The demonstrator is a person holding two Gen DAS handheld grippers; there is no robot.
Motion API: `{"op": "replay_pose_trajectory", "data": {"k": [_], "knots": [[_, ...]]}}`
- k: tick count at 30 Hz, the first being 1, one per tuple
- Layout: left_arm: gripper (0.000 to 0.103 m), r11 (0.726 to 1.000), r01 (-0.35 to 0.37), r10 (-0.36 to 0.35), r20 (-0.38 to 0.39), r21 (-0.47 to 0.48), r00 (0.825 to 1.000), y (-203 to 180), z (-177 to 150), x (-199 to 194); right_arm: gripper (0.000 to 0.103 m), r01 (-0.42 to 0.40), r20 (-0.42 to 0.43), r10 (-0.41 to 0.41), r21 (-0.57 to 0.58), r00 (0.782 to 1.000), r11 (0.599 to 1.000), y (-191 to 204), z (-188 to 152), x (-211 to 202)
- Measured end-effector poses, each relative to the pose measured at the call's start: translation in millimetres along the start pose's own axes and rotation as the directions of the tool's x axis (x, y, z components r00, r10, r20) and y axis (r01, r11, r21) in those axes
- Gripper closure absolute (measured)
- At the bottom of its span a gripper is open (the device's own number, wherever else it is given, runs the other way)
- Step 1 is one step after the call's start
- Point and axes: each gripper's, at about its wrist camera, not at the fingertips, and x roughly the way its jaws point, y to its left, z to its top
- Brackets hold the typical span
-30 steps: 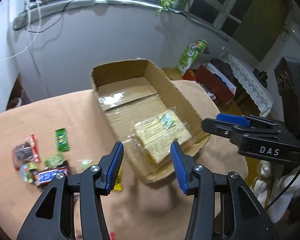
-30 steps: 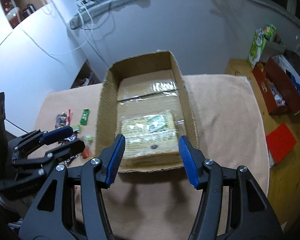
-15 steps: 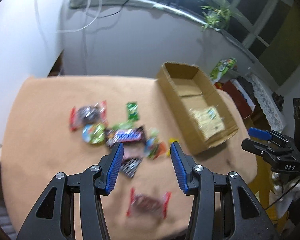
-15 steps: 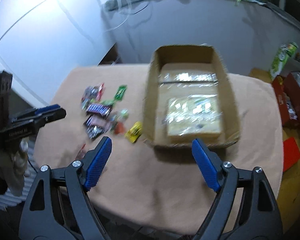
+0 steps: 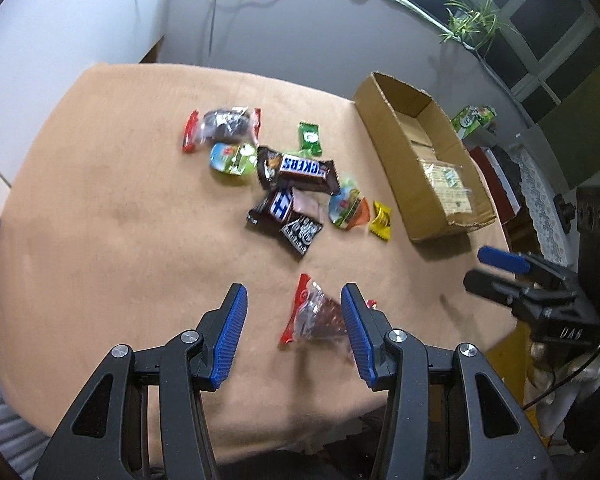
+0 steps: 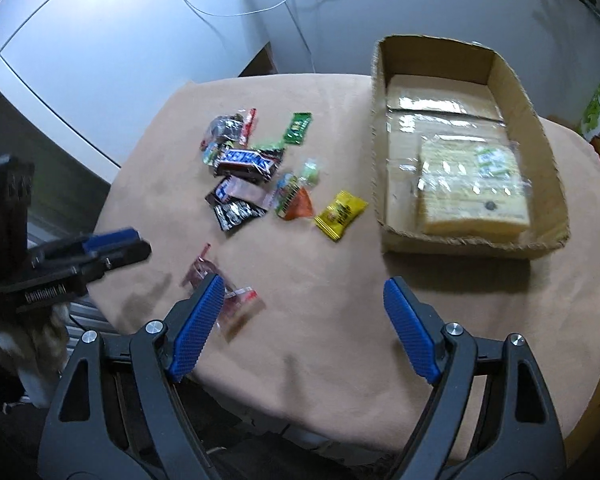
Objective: Organize snacks
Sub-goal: 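Grasp the Snickers bar with the left gripper while the right grasps the red-sealed dried fruit bag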
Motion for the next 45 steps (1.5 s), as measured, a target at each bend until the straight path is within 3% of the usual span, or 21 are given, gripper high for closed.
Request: {"op": "replay_pose_trajectory", "data": {"k": [4,12,15,18,25,30,34,39,43,45], "knots": [[0.057,1.000,0.009,-0.009,-0.012,-0.004,1.000,2.9,-8.8,1.1,0.020,-0.003,-0.027,0.002,-0.022,1.000,1.000,6.6,7.3,14.3],[0.057,1.000,0.004,-0.005,-0.018,-0.026,1.000,13.9,-13.1,2.5,0.033,-0.084,-0.077,0.081,-0.039,0.994,0.996,18.6,-4.0,27.6],[0.057,1.000,-0.019,0.019,0.001,0.021,1.000,15.4,-0.6,2.2,0.033,-0.104,-0.096,0.095,-0.093,0.991,0.990,31.4,-10.2,31.6],[0.057,0.989,-0.033,0.030,0.024,0.146,0.999,8.9,25.0,4.3,0.033,-0.112,-0.108,0.098,-0.130,0.989,0.985,41.1,-13.6,35.4],[0.054,0.897,-0.031,0.033,0.004,0.441,0.999,-17.7,68.6,25.3,0.033,-0.107,-0.129,0.080,-0.223,0.988,0.969,63.7,-19.3,45.9],[0.054,0.848,-0.022,0.053,-0.044,0.530,0.998,-26.8,82.1,51.4,0.033,-0.071,-0.141,0.024,-0.339,0.990,0.938,86.8,-26.2,58.2],[0.054,0.783,-0.018,0.073,-0.063,0.622,0.995,-38.0,86.8,63.2,0.033,-0.042,-0.145,-0.019,-0.407,0.989,0.912,100.1,-30.7,68.6],[0.054,0.746,-0.013,0.094,-0.085,0.665,0.992,-39.5,96.3,74.7,0.033,-0.048,-0.169,-0.029,-0.432,0.985,0.900,107.8,-32.0,82.9],[0.054,0.696,0.031,0.107,-0.146,0.717,0.984,-41.5,94.0,86.6,0.033,-0.049,-0.183,-0.038,-0.447,0.982,0.893,111.8,-31.5,91.0],[0.054,0.692,0.030,0.121,-0.157,0.721,0.980,-40.1,94.3,91.5,0.033,-0.053,-0.190,-0.036,-0.444,0.981,0.894,111.7,-31.0,94.1]]}}
